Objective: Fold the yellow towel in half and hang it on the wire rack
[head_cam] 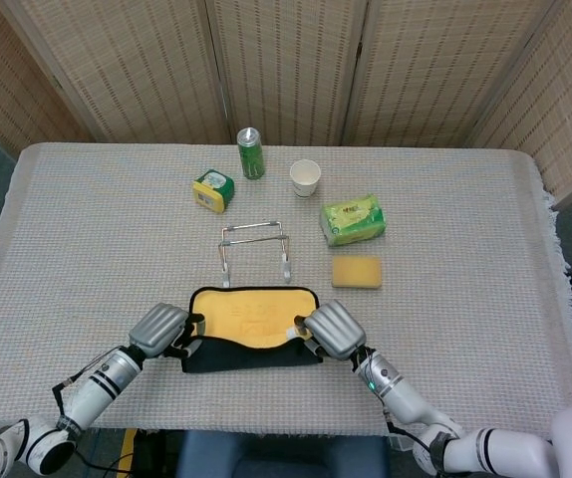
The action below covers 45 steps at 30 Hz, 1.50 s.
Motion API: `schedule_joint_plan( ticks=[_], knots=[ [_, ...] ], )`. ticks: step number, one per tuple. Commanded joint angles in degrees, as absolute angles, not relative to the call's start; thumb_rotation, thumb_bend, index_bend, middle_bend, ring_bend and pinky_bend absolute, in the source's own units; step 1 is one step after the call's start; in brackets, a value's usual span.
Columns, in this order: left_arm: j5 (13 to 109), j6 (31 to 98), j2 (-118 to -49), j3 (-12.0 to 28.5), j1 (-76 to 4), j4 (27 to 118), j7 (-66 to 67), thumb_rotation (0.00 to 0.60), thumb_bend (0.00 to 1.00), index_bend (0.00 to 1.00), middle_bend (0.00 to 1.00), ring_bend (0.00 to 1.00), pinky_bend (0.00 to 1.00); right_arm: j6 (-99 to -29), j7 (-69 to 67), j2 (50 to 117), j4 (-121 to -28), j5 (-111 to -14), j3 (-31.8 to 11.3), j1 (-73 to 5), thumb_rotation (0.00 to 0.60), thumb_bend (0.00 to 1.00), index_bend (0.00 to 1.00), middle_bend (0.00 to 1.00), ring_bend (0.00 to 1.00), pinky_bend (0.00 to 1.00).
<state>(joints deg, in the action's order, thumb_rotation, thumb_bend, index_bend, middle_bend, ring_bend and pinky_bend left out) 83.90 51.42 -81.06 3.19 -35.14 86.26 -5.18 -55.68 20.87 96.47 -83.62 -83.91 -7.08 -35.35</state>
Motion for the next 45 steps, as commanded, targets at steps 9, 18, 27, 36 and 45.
schedule_joint_plan(
  ticks=[9, 18, 27, 36, 45],
  knots=[
    [79.9, 47.2, -84.3, 5.9, -39.4, 80.6, -5.4, 0.600, 0.49, 0.55, 0.88, 0.81, 0.89, -55.6, 22.8, 98.6, -79.7, -79.4, -8.9, -36.7, 0.600, 0.45, 0.64, 0.90, 1.00, 1.00],
    [73.7, 42.8, -85.2, 7.5, -42.0, 78.4, -2.3, 0.600, 0.49, 0.51, 0.88, 0.80, 0.89, -55.8, 22.4, 99.8, -77.1, -77.3, -9.9, -37.7, 0.600, 0.45, 0.64, 0.90, 1.00, 1.00],
    [68.0, 41.7, -84.8, 7.8, -42.8, 79.1, 2.1, 0.600, 0.49, 0.28, 0.88, 0.79, 0.89, -56.0, 22.3, 100.4, -76.0, -76.1, -10.0, -38.5, 0.600, 0.45, 0.64, 0.90, 1.00, 1.00],
    [65.9, 46.3, -83.0, 7.8, -40.5, 82.9, 2.9, 0.600, 0.48, 0.00, 0.87, 0.79, 0.89, -56.1, 22.2, 101.1, -74.7, -75.9, -10.0, -39.6, 0.600, 0.45, 0.64, 0.90, 1.00, 1.00],
    [66.5, 52.8, -79.1, 7.3, -36.3, 88.1, 2.0, 0.600, 0.48, 0.00, 0.87, 0.79, 0.89, -56.3, 22.2, 102.0, -71.9, -76.3, -10.5, -41.2, 0.600, 0.45, 0.64, 0.90, 1.00, 1.00]
  ],
)
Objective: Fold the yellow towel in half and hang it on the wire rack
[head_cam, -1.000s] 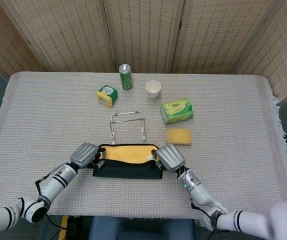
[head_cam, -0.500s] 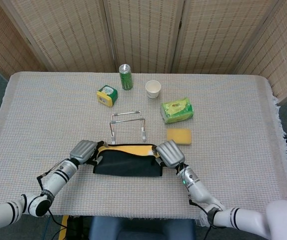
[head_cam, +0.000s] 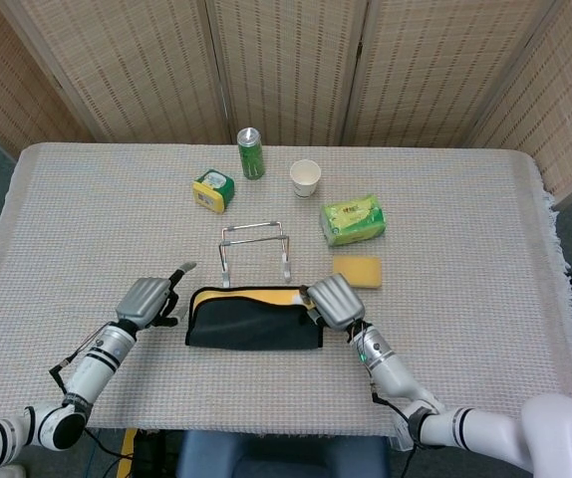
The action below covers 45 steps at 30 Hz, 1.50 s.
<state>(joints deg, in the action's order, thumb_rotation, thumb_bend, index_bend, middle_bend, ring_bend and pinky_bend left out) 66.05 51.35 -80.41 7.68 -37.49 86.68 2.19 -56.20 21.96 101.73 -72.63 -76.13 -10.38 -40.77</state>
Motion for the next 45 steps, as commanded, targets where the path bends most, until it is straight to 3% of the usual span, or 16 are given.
schedule_joint_plan(
  ticks=[1, 18, 20, 24, 26, 29, 34, 38, 42, 45],
  knots=[
    [66.6, 53.2, -78.7, 7.2, -35.9, 88.7, 2.0, 0.600, 0.48, 0.00, 0.87, 0.79, 0.89, -56.3, 22.4, 102.3, -71.5, -76.4, -10.6, -41.5, 0.600, 0.45, 0.64, 0.90, 1.00, 1.00],
    [69.4, 56.7, -74.4, 5.4, -32.1, 92.9, 0.3, 0.600, 0.48, 0.00, 0.87, 0.79, 0.89, -54.1, 23.0, 106.9, -62.5, -74.9, -12.2, -45.6, 0.600, 0.45, 0.63, 0.90, 1.00, 1.00],
    [69.6, 56.8, -74.3, 5.3, -31.9, 93.0, 0.0, 0.600, 0.48, 0.00, 0.87, 0.79, 0.89, -53.9, 22.8, 107.0, -62.2, -74.6, -12.3, -45.8, 0.600, 0.44, 0.53, 0.89, 1.00, 1.00],
    [69.8, 57.0, -74.0, 5.3, -31.5, 93.1, -0.3, 0.600, 0.48, 0.00, 0.87, 0.79, 0.89, -54.0, 22.1, 106.8, -62.0, -74.7, -12.2, -45.9, 0.600, 0.43, 0.20, 0.87, 1.00, 1.00],
    [69.9, 57.1, -73.9, 5.3, -31.4, 93.2, -0.5, 0.600, 0.48, 0.00, 0.87, 0.79, 0.89, -54.2, 21.8, 106.5, -62.1, -74.6, -12.4, -46.0, 0.600, 0.43, 0.10, 0.87, 1.00, 1.00],
    [70.2, 57.3, -73.7, 5.2, -31.1, 93.5, -0.5, 0.600, 0.48, 0.00, 0.87, 0.79, 0.89, -54.5, 21.1, 106.0, -62.5, -74.6, -12.5, -45.9, 0.600, 0.43, 0.03, 0.86, 1.00, 1.00],
    [70.6, 57.9, -73.0, 5.2, -30.6, 94.1, -0.6, 0.600, 0.48, 0.00, 0.87, 0.79, 0.89, -57.0, 18.3, 103.1, -64.8, -78.4, -10.4, -44.9, 0.600, 0.43, 0.03, 0.85, 1.00, 1.00],
    [70.6, 58.1, -72.6, 5.2, -30.2, 94.3, -0.9, 0.600, 0.48, 0.00, 0.87, 0.79, 0.89, -60.8, 14.6, 100.7, -65.7, -82.7, -8.0, -43.3, 0.600, 0.42, 0.15, 0.85, 1.00, 1.00],
    [70.3, 57.9, -72.4, 5.3, -30.1, 94.4, -1.0, 0.600, 0.48, 0.00, 0.87, 0.79, 0.89, -63.2, 11.8, 99.0, -66.1, -84.4, -6.9, -41.8, 0.600, 0.37, 0.16, 0.85, 1.00, 1.00],
    [70.4, 57.9, -72.1, 5.3, -30.0, 94.7, -0.9, 0.600, 0.48, 0.00, 0.87, 0.79, 0.89, -64.0, 10.2, 97.4, -66.6, -86.9, -4.9, -41.3, 0.600, 0.33, 0.23, 0.85, 1.00, 1.00]
  ],
)
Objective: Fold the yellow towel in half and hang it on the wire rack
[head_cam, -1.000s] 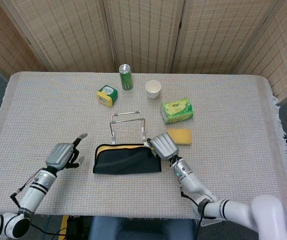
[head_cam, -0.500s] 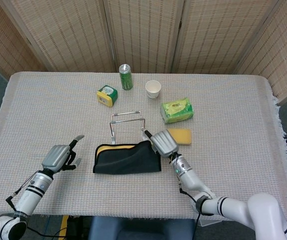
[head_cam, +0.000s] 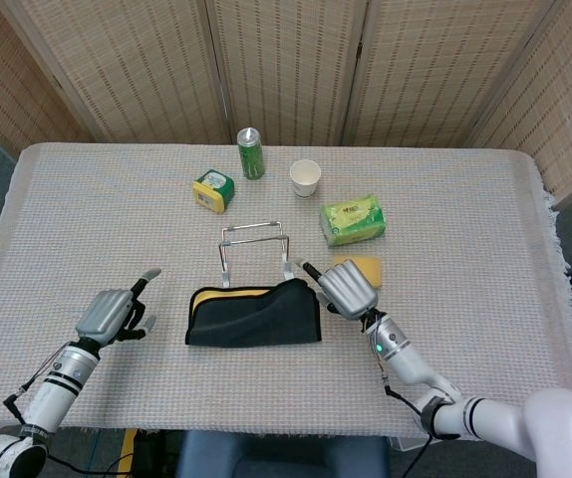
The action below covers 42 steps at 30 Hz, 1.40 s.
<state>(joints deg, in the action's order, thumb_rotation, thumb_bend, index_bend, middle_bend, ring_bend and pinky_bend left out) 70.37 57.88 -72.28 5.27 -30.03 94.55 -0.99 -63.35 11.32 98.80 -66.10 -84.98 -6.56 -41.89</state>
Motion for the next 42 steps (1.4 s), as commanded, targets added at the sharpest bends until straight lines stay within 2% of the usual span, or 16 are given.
schedule_joint_plan(
  ticks=[1, 5, 11, 36, 42],
  knots=[
    [70.5, 58.0, -72.1, 5.2, -29.9, 94.8, -0.9, 0.600, 0.48, 0.00, 0.87, 0.79, 0.89, -64.1, 10.0, 97.0, -66.5, -88.0, -4.1, -41.2, 0.600, 0.32, 0.25, 0.85, 1.00, 1.00],
    [70.4, 58.0, -71.8, 5.1, -29.6, 95.2, -0.7, 0.600, 0.48, 0.00, 0.87, 0.79, 0.89, -63.2, 10.5, 96.0, -64.5, -91.5, -0.9, -41.5, 0.600, 0.29, 0.36, 0.85, 1.00, 1.00],
    [70.3, 58.0, -71.6, 5.0, -29.4, 95.5, -0.5, 0.600, 0.48, 0.00, 0.87, 0.79, 0.89, -61.0, 10.8, 97.7, -60.8, -93.2, 0.6, -42.6, 0.600, 0.28, 0.43, 0.86, 1.00, 1.00],
    [70.3, 57.4, -70.9, 4.9, -28.2, 94.8, -2.7, 0.600, 0.48, 0.00, 0.87, 0.79, 0.89, -59.7, 9.8, 104.6, -51.0, -96.2, 1.0, -45.4, 0.600, 0.29, 0.44, 0.86, 1.00, 1.00],
    [70.5, 57.2, -70.9, 4.8, -28.0, 94.5, -3.3, 0.600, 0.48, 0.00, 0.87, 0.79, 0.89, -60.3, 9.3, 106.1, -48.8, -96.3, 0.9, -45.5, 0.600, 0.33, 0.45, 0.86, 1.00, 1.00]
  ],
)
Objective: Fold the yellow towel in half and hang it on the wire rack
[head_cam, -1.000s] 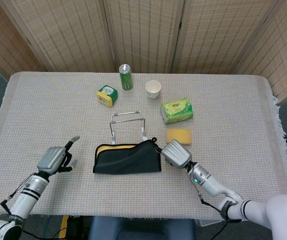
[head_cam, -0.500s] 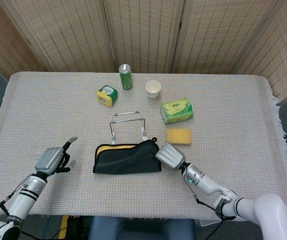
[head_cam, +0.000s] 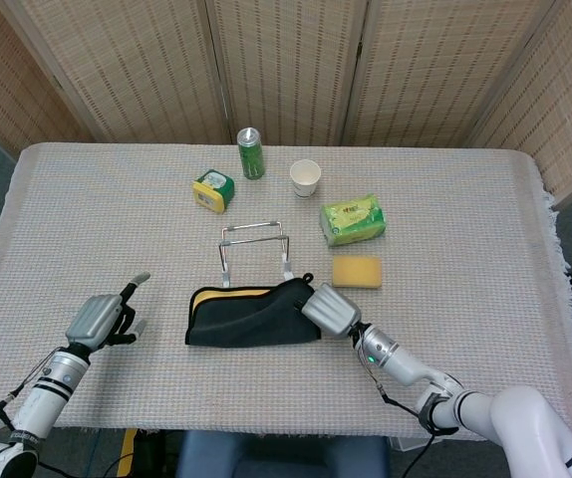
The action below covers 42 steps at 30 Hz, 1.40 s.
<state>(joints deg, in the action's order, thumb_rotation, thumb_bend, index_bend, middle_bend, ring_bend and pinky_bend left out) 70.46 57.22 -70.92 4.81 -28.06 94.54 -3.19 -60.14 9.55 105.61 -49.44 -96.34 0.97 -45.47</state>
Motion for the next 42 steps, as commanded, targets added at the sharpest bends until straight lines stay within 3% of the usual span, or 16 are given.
schedule_joint_plan(
  ticks=[1, 10, 16, 20, 32, 42],
  knots=[
    [70.6, 57.2, -70.9, 4.8, -28.0, 94.5, -3.3, 0.600, 0.48, 0.00, 0.87, 0.79, 0.89, -60.4, 9.1, 106.4, -48.5, -96.4, 1.0, -45.5, 0.600, 0.35, 0.45, 0.87, 1.00, 1.00],
    [70.9, 57.4, -70.6, 4.8, -27.6, 94.5, -3.7, 0.600, 0.48, 0.00, 0.87, 0.79, 0.89, -64.3, 6.3, 107.1, -46.8, -97.5, 0.8, -45.3, 0.600, 0.49, 0.54, 0.88, 1.00, 1.00],
    [71.2, 57.9, -70.2, 5.0, -27.4, 94.9, -3.8, 0.600, 0.48, 0.00, 0.87, 0.79, 0.89, -70.9, 4.4, 104.9, -50.7, -97.6, -1.5, -44.5, 0.600, 0.57, 0.71, 0.89, 1.00, 1.00],
    [71.8, 58.0, -69.9, 4.9, -27.4, 95.2, -3.5, 0.600, 0.48, 0.00, 0.87, 0.79, 0.89, -75.0, 5.2, 100.6, -58.1, -97.5, -4.5, -44.6, 0.600, 0.60, 0.79, 0.89, 1.00, 1.00],
    [72.6, 58.9, -69.0, 5.1, -26.9, 96.2, -3.9, 0.600, 0.48, 0.00, 0.87, 0.79, 0.89, -78.3, 17.9, 86.7, -83.8, -94.7, -15.0, -45.6, 0.600, 0.60, 0.80, 0.91, 1.00, 1.00],
    [73.2, 59.4, -68.4, 5.0, -26.5, 96.1, -5.0, 0.600, 0.48, 0.00, 0.87, 0.79, 0.89, -76.0, 25.0, 84.1, -90.1, -89.9, -19.4, -46.8, 0.600, 0.60, 0.80, 0.92, 1.00, 1.00]
  ],
)
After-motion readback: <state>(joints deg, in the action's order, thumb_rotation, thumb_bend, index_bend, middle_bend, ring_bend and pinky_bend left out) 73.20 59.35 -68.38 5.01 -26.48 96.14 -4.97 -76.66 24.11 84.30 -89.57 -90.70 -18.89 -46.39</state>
